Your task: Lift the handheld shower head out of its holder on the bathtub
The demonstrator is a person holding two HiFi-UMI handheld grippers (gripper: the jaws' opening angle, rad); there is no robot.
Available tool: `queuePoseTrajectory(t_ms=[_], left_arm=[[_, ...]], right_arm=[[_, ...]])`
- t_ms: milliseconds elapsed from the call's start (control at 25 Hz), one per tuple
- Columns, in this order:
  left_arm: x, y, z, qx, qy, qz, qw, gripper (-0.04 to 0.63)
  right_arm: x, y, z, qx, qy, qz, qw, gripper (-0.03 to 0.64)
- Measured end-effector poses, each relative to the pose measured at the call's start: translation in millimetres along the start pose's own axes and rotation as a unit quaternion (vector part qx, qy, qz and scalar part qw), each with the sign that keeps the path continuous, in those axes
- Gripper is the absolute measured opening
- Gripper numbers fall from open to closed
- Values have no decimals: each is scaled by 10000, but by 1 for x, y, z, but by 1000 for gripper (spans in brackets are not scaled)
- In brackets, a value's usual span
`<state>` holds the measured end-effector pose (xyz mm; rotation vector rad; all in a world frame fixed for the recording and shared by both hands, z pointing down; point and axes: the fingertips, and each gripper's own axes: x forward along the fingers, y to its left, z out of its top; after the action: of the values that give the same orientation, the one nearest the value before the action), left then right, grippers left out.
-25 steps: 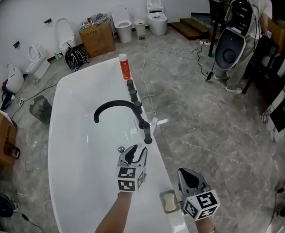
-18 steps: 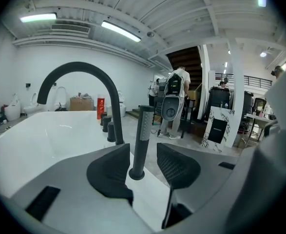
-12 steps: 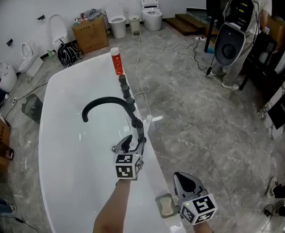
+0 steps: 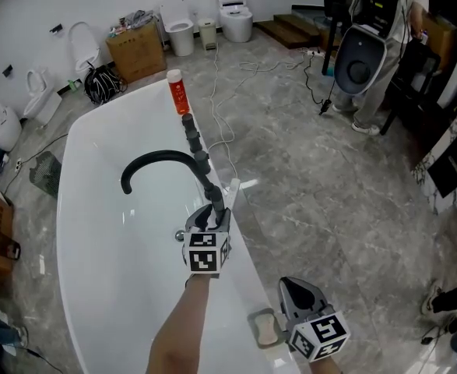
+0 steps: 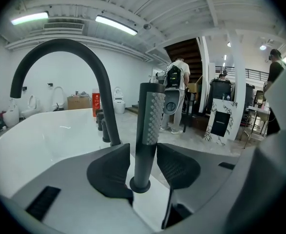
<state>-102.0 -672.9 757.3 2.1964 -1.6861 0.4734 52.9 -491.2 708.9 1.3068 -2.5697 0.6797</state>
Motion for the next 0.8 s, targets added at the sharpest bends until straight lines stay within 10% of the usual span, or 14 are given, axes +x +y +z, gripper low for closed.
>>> queuePoseTrajectory(t_ms=[800], left_arm=[[-54,-17,42,140,-25,134,9998,140]], right_arm=[[-39,24,42,-47,-113,79,9999,6]])
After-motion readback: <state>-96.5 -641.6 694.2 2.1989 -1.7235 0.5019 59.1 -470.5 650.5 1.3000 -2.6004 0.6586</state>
